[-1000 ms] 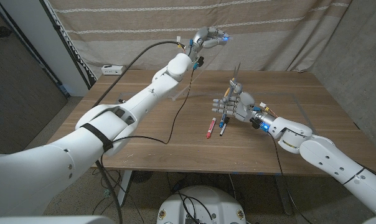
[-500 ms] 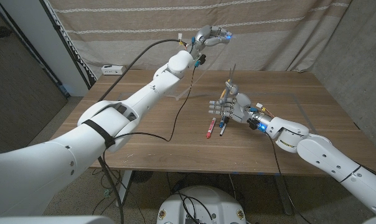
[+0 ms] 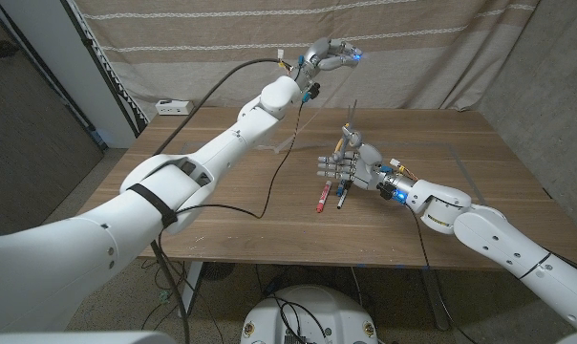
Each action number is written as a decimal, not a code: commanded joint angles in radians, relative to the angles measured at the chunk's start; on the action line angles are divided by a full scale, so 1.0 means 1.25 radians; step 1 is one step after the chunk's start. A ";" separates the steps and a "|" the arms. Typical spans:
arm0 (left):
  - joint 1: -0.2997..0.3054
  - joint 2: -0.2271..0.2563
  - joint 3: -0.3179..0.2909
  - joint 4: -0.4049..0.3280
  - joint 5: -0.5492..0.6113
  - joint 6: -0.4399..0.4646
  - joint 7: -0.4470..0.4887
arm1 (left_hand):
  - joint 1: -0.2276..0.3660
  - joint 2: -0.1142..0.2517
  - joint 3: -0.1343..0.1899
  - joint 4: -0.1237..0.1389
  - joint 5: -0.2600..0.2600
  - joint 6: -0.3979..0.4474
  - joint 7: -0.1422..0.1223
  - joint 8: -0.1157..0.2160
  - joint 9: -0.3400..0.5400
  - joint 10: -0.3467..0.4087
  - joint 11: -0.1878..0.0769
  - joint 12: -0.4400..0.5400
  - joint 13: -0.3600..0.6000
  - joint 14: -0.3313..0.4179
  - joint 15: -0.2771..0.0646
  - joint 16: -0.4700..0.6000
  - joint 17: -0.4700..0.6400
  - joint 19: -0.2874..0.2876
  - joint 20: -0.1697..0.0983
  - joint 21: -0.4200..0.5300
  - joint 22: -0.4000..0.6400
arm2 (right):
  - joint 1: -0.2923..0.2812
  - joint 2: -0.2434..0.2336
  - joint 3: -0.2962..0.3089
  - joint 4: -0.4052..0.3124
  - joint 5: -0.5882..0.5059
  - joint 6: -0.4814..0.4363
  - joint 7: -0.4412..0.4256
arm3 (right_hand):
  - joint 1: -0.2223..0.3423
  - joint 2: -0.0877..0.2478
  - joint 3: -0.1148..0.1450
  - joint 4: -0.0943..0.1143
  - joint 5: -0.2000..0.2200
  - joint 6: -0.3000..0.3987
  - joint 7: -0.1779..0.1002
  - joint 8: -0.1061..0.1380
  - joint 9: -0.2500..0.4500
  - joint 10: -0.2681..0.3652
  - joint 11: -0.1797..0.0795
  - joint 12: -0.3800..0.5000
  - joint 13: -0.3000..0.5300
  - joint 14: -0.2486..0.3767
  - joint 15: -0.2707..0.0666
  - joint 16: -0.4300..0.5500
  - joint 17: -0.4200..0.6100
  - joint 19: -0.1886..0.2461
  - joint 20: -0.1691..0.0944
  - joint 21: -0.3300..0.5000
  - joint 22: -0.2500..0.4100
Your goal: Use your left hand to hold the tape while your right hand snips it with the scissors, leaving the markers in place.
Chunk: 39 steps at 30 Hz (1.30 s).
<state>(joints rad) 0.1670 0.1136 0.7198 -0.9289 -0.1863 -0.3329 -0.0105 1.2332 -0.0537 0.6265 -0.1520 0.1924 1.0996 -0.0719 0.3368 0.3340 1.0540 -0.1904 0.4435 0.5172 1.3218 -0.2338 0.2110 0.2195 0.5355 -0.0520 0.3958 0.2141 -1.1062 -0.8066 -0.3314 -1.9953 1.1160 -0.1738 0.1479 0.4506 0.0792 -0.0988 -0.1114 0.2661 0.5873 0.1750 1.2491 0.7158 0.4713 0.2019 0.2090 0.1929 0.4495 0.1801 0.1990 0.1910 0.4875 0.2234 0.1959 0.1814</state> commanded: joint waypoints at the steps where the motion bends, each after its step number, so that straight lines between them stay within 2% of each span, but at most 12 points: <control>1: 0.005 -0.002 0.007 -0.011 0.002 0.000 -0.012 | 0.007 0.003 -0.005 0.002 0.003 0.000 -0.003 0.003 0.000 0.000 -0.006 0.002 0.004 0.004 -0.006 0.002 0.045 -0.005 -0.103 0.005 0.002 | 0.008 -0.002 -0.009 0.001 -0.001 -0.006 0.011 | 0.006 0.001 -0.001 0.000 -0.002 -0.002 0.026 -0.003 0.002 -0.002 0.002 0.000 0.003 0.004 0.002 -0.003 0.002 -0.002 -0.003 0.000 0.002; 17: -0.005 -0.028 0.011 0.013 -0.006 -0.025 -0.028 | 0.008 0.005 -0.008 0.002 0.004 0.000 -0.001 0.005 0.000 0.000 -0.006 0.002 0.005 0.003 -0.006 0.002 0.046 -0.006 -0.103 0.008 0.001 | 0.011 0.003 -0.016 0.011 0.005 -0.008 0.025 | 0.007 0.002 0.000 0.000 -0.002 -0.003 0.026 -0.003 0.003 -0.002 0.003 0.001 0.003 0.004 0.001 -0.003 0.002 -0.001 -0.003 0.001 0.003; 39: 0.047 0.005 0.004 -0.084 -0.016 0.012 -0.029 | 0.010 0.006 -0.012 0.002 0.003 -0.002 -0.002 0.005 -0.001 0.001 -0.006 0.002 0.007 0.004 -0.006 0.002 0.048 -0.008 -0.103 0.012 0.001 | 0.009 0.006 -0.020 0.017 0.009 -0.010 0.027 | 0.010 0.005 0.002 0.000 -0.004 -0.002 0.026 -0.002 0.006 -0.005 0.002 0.000 0.003 0.003 0.001 -0.003 0.002 0.000 -0.003 0.002 0.003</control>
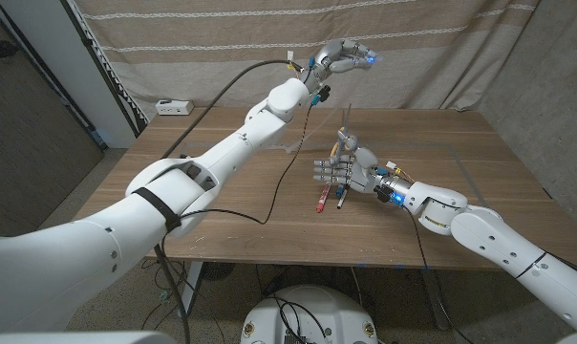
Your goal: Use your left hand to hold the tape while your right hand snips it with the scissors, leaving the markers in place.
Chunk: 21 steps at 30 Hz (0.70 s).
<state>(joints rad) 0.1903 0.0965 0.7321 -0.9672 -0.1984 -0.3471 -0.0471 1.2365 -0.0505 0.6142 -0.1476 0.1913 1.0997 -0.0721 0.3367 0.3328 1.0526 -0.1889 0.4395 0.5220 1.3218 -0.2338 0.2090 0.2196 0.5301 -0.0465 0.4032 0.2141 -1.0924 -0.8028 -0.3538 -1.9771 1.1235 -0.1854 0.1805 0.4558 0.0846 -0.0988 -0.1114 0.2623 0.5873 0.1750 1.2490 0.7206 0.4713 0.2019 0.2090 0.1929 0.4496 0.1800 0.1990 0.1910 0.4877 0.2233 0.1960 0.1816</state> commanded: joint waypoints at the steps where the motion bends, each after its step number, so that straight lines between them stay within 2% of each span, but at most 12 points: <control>1: 0.030 0.021 -0.006 -0.058 -0.005 0.024 0.001 | 0.007 0.004 -0.003 -0.002 0.004 -0.002 -0.002 0.006 0.000 0.002 -0.007 0.004 0.003 0.004 -0.006 0.003 0.048 -0.003 -0.108 0.006 0.001 | -0.002 0.002 -0.002 0.001 0.001 -0.001 -0.001 | 0.005 0.001 0.002 0.000 -0.001 -0.002 0.026 -0.003 0.001 -0.005 0.002 0.000 0.003 0.003 0.000 -0.003 0.002 0.000 -0.003 0.002 0.002; 21: 0.056 0.044 -0.024 -0.106 -0.005 0.045 0.031 | 0.008 0.005 -0.005 -0.002 0.004 -0.001 0.000 0.007 0.000 0.003 -0.007 0.004 0.004 0.004 -0.006 0.003 0.049 -0.005 -0.107 0.008 0.001 | -0.005 0.001 -0.003 -0.004 0.001 -0.002 -0.005 | 0.006 0.001 0.002 0.000 -0.002 -0.003 0.027 -0.003 0.003 -0.007 0.001 0.000 0.003 0.003 -0.001 -0.003 0.002 0.001 -0.003 0.002 0.003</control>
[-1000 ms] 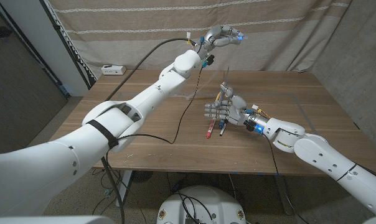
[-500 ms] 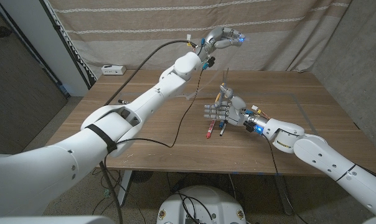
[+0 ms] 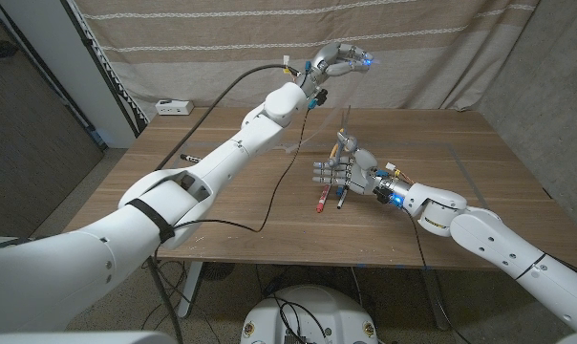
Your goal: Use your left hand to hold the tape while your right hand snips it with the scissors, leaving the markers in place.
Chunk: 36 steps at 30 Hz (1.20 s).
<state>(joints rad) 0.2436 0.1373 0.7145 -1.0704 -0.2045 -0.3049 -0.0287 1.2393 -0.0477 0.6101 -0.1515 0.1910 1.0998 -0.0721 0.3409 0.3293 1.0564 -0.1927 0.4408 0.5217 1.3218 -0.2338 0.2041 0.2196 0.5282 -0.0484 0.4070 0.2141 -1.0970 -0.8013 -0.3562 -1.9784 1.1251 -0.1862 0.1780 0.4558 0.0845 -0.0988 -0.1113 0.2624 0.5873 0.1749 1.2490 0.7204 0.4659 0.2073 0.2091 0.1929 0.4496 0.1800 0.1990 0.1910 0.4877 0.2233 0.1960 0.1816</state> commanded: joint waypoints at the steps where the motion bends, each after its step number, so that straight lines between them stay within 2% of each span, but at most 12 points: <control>1: 0.014 0.012 -0.010 -0.024 -0.002 0.011 0.015 | 0.006 0.003 -0.002 0.001 0.004 -0.002 0.000 0.003 0.002 0.000 -0.004 0.003 0.004 0.004 -0.006 0.007 0.049 -0.003 -0.106 0.005 0.001 | -0.001 0.000 -0.001 -0.003 0.000 -0.002 -0.004 | 0.006 0.001 0.002 0.000 -0.002 -0.003 0.027 -0.002 0.004 -0.002 -0.003 0.000 0.003 0.004 0.000 -0.003 0.002 0.001 -0.003 0.002 0.002; 13: 0.029 0.012 -0.018 -0.035 -0.033 0.024 0.000 | 0.006 0.003 -0.004 0.001 0.004 -0.001 -0.001 0.005 0.002 0.000 -0.004 0.003 0.005 0.004 -0.006 0.006 0.049 -0.005 -0.106 0.007 0.001 | 0.004 -0.001 -0.001 0.001 0.000 -0.004 -0.004 | 0.006 0.001 0.002 0.000 -0.002 -0.002 0.027 -0.003 0.004 -0.001 -0.003 0.000 0.003 0.002 0.002 -0.003 0.002 0.002 -0.003 0.003 0.002; 36: 0.030 0.004 -0.024 -0.011 -0.061 0.026 -0.014 | 0.007 0.005 -0.007 0.001 0.005 -0.002 -0.001 0.006 0.002 0.000 -0.004 0.002 0.006 0.004 -0.006 0.006 0.050 -0.007 -0.106 0.010 0.001 | 0.016 0.003 0.003 0.012 0.003 -0.010 -0.005 | 0.006 0.000 0.001 0.000 -0.003 -0.002 0.027 -0.004 0.004 -0.003 -0.003 0.000 0.003 0.002 0.001 -0.003 0.002 0.002 -0.003 0.003 0.002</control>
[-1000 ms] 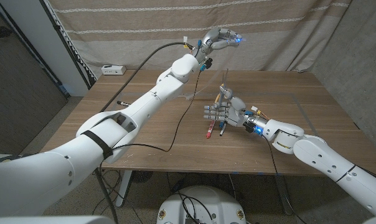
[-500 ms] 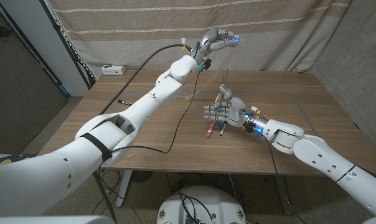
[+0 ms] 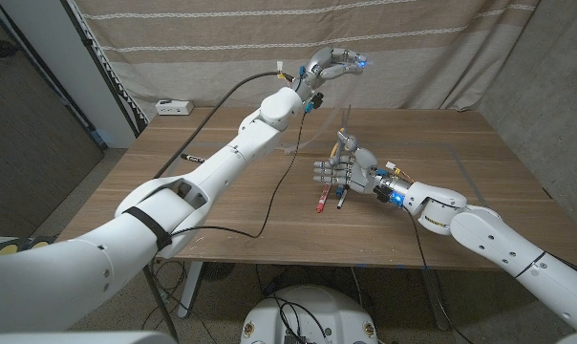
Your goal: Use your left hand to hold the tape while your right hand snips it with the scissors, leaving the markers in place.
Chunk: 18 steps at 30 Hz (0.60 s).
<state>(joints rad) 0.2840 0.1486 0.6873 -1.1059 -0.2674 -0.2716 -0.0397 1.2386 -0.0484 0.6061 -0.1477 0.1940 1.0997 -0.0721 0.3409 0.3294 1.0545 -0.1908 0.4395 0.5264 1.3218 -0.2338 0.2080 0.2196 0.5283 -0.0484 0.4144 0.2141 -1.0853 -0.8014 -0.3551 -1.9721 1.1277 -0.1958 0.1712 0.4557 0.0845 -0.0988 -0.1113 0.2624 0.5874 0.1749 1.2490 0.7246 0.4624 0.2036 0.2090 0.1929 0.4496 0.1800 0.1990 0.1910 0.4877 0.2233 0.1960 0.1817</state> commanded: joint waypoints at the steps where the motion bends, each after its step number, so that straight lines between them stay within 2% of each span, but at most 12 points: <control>1: -0.004 -0.006 -0.002 0.020 -0.011 -0.003 -0.007 | 0.008 0.005 -0.004 -0.002 0.002 -0.002 0.000 0.006 0.002 0.002 -0.006 0.003 0.002 0.004 -0.006 0.003 0.050 -0.007 -0.106 0.004 0.001 | 0.007 0.003 0.002 0.008 0.003 -0.003 0.001 | 0.006 0.000 0.001 0.000 -0.003 -0.002 0.027 -0.004 0.001 0.000 0.000 0.000 0.003 0.002 0.001 -0.003 0.002 0.002 -0.003 0.003 0.002; 18: -0.038 -0.030 0.001 0.089 0.005 -0.047 0.004 | 0.009 0.005 -0.006 -0.002 0.002 -0.002 0.000 0.007 0.001 0.002 -0.006 0.003 0.002 0.003 -0.006 0.002 0.050 -0.008 -0.106 0.007 0.001 | 0.008 0.003 0.002 0.013 0.006 -0.008 0.004 | 0.007 0.000 0.001 0.000 -0.003 -0.003 0.026 -0.004 0.003 0.001 0.000 0.001 0.003 0.002 0.002 -0.003 0.002 0.002 -0.003 0.003 0.002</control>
<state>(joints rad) 0.2579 0.1260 0.6863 -1.0366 -0.2723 -0.2977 -0.0420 1.2416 -0.0454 0.6019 -0.1517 0.1938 1.0998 -0.0722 0.3408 0.3294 1.0543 -0.1906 0.4387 0.5256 1.3218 -0.2338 0.2062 0.2196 0.5190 -0.0500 0.4182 0.2141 -1.0777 -0.7982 -0.3536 -1.9607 1.1321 -0.2031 0.1717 0.4557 0.0845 -0.0988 -0.1113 0.2585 0.5873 0.1749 1.2490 0.7253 0.4624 0.2036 0.2090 0.1929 0.4497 0.1799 0.1990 0.1910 0.4877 0.2233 0.1960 0.1817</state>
